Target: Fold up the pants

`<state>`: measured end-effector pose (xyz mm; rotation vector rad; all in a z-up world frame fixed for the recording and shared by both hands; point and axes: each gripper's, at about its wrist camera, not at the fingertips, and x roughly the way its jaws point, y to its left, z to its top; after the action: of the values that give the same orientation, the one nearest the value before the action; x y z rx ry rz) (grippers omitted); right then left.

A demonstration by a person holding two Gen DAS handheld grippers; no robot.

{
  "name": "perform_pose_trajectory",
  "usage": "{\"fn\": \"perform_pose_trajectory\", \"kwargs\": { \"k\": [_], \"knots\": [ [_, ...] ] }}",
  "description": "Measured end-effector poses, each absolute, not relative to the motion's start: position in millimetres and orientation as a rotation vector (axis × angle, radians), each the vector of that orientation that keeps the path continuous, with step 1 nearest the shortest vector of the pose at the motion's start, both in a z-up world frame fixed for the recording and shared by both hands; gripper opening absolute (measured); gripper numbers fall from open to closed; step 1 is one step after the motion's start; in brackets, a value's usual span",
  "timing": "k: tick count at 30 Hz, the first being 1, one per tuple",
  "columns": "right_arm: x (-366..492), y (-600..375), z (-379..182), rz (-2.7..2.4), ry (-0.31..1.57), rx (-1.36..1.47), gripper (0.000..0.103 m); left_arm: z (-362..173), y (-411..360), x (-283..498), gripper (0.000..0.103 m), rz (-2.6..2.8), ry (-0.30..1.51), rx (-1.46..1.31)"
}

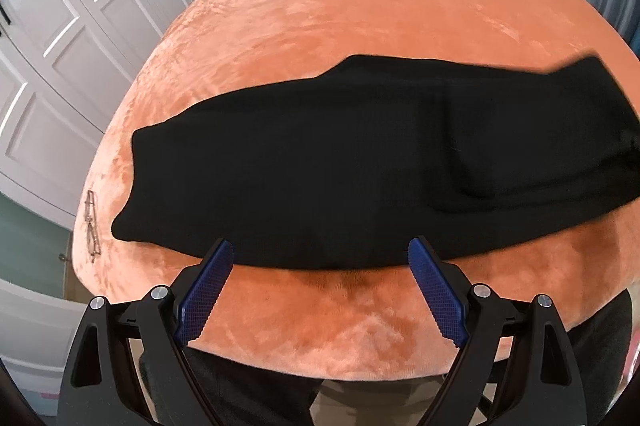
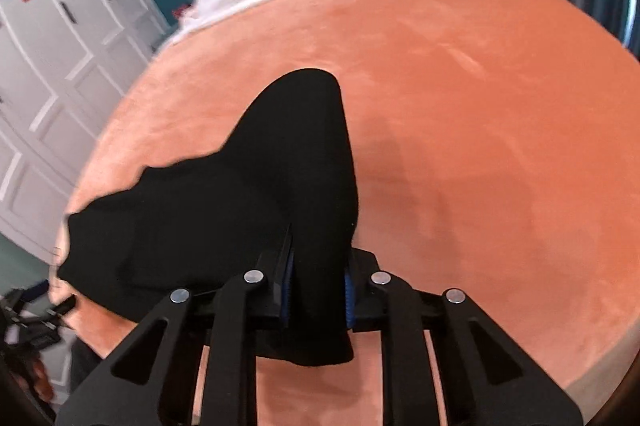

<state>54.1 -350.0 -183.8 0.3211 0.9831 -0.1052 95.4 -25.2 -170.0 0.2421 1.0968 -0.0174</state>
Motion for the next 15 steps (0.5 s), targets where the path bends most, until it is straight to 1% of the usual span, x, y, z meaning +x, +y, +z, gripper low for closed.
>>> {"fn": "perform_pose_trajectory", "kwargs": {
  "k": [2, 3, 5, 8, 12, 15],
  "knots": [
    [57.1, -348.6, -221.3, -0.103, 1.077, 0.305, 0.019, -182.2, -26.1, 100.6, 0.087, -0.016, 1.127, 0.231],
    [54.0, -345.9, -221.4, -0.107, 1.05, 0.284, 0.021, -188.8, -26.4, 103.9, 0.087, -0.023, 1.144, 0.22],
    [47.0, -343.6, -199.0, -0.159, 1.002, 0.273, 0.029, -193.8, -26.5, 108.1, 0.087, -0.018, 1.154, 0.219],
    [35.2, -328.5, -149.5, -0.257, 0.855, 0.189, 0.029, -193.1, -22.4, 111.9, 0.087, -0.005, 1.136, 0.231],
    [72.8, -271.9, -126.4, 0.031, 0.874, 0.201, 0.029, -199.6, -7.5, 122.3, 0.087, 0.021, 1.142, 0.214],
    [118.2, -210.7, -133.6, 0.198, 0.926, 0.141, 0.028, -203.5, 6.2, 127.1, 0.087, 0.046, 1.148, 0.189]
  ]
}}
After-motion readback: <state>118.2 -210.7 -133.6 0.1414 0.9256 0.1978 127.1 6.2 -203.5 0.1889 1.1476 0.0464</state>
